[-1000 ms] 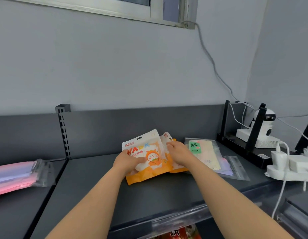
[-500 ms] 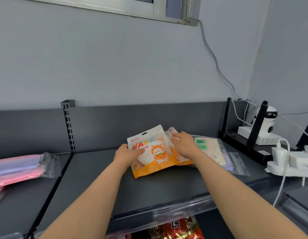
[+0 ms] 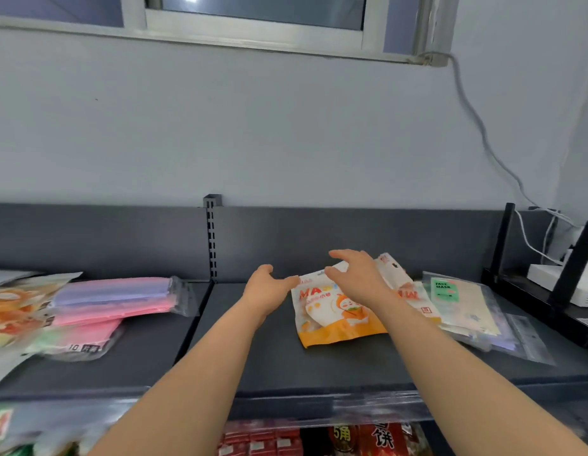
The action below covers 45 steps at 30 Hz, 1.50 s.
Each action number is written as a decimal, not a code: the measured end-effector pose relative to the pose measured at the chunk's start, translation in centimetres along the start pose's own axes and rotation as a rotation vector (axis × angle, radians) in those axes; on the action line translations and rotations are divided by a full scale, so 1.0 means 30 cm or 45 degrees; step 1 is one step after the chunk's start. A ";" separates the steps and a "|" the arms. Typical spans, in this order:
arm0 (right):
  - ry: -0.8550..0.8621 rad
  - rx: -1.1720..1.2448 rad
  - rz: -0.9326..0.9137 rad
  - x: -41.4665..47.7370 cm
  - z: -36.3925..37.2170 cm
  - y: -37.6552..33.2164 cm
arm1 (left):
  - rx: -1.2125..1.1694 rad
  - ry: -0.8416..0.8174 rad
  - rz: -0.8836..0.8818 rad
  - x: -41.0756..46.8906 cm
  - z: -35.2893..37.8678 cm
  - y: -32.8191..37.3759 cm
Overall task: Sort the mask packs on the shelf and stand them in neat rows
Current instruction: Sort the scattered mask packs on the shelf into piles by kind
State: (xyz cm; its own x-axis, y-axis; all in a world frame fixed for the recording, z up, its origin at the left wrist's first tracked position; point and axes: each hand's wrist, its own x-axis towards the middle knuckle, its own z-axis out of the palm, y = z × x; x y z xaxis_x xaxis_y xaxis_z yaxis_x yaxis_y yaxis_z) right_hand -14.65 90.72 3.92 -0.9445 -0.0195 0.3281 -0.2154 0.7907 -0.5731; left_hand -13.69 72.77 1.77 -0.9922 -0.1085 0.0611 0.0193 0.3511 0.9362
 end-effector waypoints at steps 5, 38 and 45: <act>-0.090 0.058 -0.109 0.012 0.125 -0.135 | 0.052 0.086 -0.047 -0.039 -0.163 -0.072; -0.283 -0.593 -0.448 0.027 0.815 -0.804 | 0.081 0.153 -0.291 -0.063 -1.198 -0.506; -0.391 -0.608 -0.256 0.026 0.790 -0.834 | -0.006 0.142 -0.339 -0.051 -1.141 -0.494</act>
State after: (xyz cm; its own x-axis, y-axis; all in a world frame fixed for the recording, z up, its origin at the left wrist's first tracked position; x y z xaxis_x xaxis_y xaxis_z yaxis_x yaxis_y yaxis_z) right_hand -15.89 56.42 0.71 -0.9406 -0.3166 0.1226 -0.3289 0.9392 -0.0985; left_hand -8.25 35.91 -0.33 -0.9429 -0.2976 -0.1498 -0.2392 0.2919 0.9260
